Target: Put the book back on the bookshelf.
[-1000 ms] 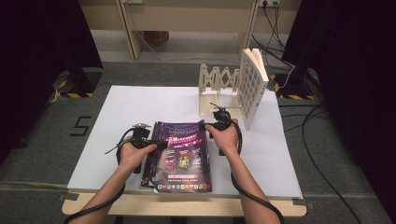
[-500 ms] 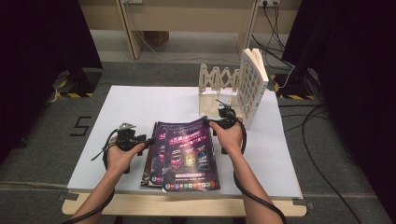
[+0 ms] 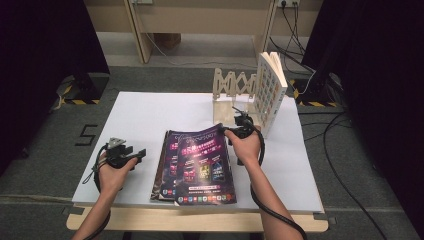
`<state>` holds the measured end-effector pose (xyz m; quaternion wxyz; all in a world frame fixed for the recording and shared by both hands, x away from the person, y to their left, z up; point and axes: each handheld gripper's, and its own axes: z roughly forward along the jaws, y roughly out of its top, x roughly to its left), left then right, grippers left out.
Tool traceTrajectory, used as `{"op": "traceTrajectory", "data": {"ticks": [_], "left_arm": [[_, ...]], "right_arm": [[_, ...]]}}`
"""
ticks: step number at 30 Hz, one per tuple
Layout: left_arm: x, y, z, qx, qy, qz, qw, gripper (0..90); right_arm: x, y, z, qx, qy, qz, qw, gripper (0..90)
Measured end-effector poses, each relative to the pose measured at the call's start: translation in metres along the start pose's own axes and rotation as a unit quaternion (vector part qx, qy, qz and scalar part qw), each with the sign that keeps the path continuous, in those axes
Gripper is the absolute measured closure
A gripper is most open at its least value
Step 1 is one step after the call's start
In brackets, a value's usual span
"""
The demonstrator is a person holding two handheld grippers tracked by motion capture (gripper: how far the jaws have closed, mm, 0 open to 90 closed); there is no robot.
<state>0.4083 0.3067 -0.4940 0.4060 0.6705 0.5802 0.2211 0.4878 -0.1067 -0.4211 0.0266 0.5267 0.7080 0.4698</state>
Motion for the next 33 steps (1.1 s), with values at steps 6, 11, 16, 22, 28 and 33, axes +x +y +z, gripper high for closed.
{"op": "traceTrajectory", "data": {"ticks": [6,11,16,22,28,33], "left_arm": [[0.011,-0.009,-0.003,-0.02,0.012,-0.021,0.9995,38.9],[0.009,-0.01,-0.004,-0.028,0.018,-0.011,0.9994,37.9],[0.006,-0.01,-0.004,-0.027,0.022,0.003,0.9994,37.1],[0.006,-0.011,-0.005,-0.035,0.025,0.0,0.9991,36.5],[0.007,-0.012,-0.007,-0.045,0.03,-0.008,0.9985,35.8],[0.007,-0.013,-0.008,-0.047,0.031,-0.008,0.9984,35.5]], "right_arm": [[0.005,0.0,-0.004,-0.007,-0.002,-0.006,0.9999,84.2],[0.007,0.0,-0.005,-0.012,-0.004,-0.014,0.9998,84.2],[0.008,0.0,-0.006,-0.013,-0.003,-0.013,0.9998,84.2],[0.009,0.001,-0.008,-0.018,-0.004,-0.014,0.9997,84.5],[0.011,0.005,-0.014,-0.03,-0.006,-0.015,0.9994,84.8],[0.013,0.007,-0.018,-0.034,-0.008,-0.018,0.9992,84.9]]}}
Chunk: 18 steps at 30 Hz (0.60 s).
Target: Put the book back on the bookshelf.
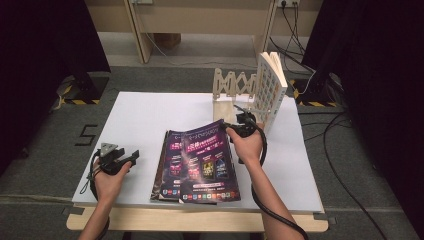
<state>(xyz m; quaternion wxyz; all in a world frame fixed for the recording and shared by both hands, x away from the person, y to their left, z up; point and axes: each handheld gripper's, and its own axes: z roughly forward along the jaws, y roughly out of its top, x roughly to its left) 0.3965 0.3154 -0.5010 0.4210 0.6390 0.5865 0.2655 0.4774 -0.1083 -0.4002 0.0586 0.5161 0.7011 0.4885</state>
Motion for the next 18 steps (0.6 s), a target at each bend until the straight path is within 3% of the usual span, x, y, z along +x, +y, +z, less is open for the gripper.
{"op": "traceTrajectory", "data": {"ticks": [18], "left_arm": [[-0.001,0.0,0.0,0.001,-0.001,0.007,1.0,35.9]], "right_arm": [[0.002,0.011,-0.014,-0.03,-0.007,-0.009,0.9995,85.0]]}}
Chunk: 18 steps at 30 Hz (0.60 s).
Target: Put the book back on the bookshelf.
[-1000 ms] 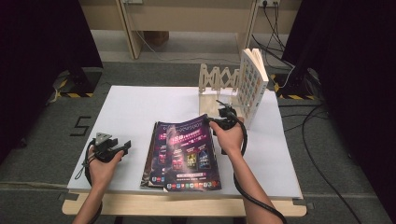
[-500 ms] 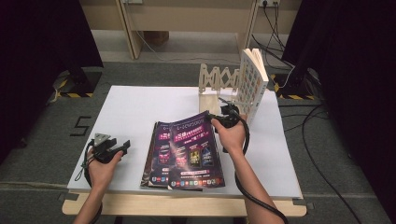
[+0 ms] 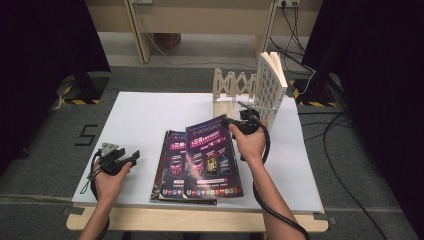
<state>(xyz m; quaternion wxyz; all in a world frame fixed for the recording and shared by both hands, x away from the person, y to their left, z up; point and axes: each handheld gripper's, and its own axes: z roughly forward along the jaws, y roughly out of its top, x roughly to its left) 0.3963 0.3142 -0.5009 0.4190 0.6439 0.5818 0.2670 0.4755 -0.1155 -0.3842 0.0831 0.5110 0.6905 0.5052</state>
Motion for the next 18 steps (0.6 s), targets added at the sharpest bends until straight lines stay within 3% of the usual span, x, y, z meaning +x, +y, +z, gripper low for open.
{"op": "traceTrajectory", "data": {"ticks": [18], "left_arm": [[-0.001,0.0,0.0,0.001,0.0,0.004,1.0,36.1]], "right_arm": [[-0.006,0.018,-0.024,-0.036,-0.022,0.0,0.9991,85.0]]}}
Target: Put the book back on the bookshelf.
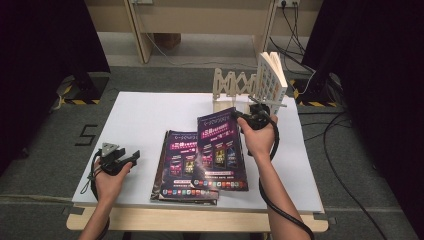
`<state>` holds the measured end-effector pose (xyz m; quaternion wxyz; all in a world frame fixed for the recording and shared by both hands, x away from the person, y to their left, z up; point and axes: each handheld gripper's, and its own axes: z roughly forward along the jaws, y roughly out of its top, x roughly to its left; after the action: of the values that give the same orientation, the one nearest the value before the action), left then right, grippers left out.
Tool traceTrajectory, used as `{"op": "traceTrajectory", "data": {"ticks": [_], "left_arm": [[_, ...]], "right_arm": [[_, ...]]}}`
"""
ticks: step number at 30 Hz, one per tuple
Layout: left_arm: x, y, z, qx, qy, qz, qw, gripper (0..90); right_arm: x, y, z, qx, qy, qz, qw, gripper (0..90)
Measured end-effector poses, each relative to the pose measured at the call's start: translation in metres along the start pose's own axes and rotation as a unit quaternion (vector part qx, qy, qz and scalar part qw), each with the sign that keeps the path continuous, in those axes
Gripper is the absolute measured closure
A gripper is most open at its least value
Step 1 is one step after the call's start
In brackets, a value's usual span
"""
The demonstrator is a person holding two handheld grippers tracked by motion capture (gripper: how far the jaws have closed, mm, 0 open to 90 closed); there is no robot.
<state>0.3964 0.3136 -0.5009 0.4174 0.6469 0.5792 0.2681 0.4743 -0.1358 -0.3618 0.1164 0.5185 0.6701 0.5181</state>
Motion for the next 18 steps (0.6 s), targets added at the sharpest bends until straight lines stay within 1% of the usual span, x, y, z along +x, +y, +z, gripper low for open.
{"op": "traceTrajectory", "data": {"ticks": [2,10,12,15,18], "left_arm": [[0.0,0.0,0.0,0.0,0.0,0.0,1.0,36.1],[0.0,0.0,0.0,0.001,0.0,0.001,1.0,36.1],[0.0,0.0,0.0,0.001,0.0,0.001,1.0,36.2],[-0.001,0.0,0.0,0.001,0.0,0.002,1.0,36.2],[-0.001,0.0,0.0,0.0,0.001,0.002,1.0,36.2]], "right_arm": [[-0.001,0.002,-0.003,-0.004,-0.003,-0.004,1.0,85.0],[-0.006,0.007,-0.013,-0.021,-0.011,-0.001,0.9997,85.0],[-0.007,0.008,-0.014,-0.025,-0.014,-0.003,0.9996,85.0],[-0.008,0.009,-0.017,-0.029,-0.016,0.0,0.9995,85.0],[-0.009,0.011,-0.02,-0.035,-0.019,-0.004,0.9992,85.0]]}}
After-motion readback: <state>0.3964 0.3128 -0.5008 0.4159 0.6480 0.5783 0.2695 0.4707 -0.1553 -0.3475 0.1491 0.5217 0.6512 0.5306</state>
